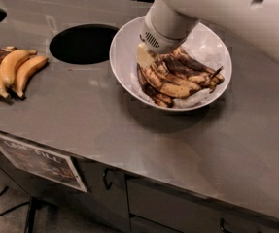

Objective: Pick banana from white bowl

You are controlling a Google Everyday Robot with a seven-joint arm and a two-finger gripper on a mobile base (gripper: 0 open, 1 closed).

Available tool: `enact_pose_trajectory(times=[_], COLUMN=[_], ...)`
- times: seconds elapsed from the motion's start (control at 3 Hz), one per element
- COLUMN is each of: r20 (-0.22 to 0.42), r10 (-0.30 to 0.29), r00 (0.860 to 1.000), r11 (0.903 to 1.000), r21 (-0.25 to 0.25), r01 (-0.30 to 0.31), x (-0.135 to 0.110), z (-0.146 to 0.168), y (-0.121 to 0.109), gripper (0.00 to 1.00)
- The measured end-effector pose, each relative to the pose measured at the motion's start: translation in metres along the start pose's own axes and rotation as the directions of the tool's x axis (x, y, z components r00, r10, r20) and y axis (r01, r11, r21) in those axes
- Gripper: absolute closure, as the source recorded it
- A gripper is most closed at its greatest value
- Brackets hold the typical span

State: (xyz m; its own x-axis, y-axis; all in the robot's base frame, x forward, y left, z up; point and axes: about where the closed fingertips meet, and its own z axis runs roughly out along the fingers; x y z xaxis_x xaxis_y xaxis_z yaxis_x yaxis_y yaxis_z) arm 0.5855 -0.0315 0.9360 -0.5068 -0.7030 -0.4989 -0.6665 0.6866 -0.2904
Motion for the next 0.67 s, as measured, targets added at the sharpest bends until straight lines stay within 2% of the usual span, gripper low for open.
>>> enact_pose_trajectory(times=[0.67], r20=[-0.004], r10=[-0.009], r00=[1.000], r11=[0.9997], r21=[-0.023], r01=[0.009], x=[-0.0025], z=[0.0078], y=[0.0067], gripper=[0.55])
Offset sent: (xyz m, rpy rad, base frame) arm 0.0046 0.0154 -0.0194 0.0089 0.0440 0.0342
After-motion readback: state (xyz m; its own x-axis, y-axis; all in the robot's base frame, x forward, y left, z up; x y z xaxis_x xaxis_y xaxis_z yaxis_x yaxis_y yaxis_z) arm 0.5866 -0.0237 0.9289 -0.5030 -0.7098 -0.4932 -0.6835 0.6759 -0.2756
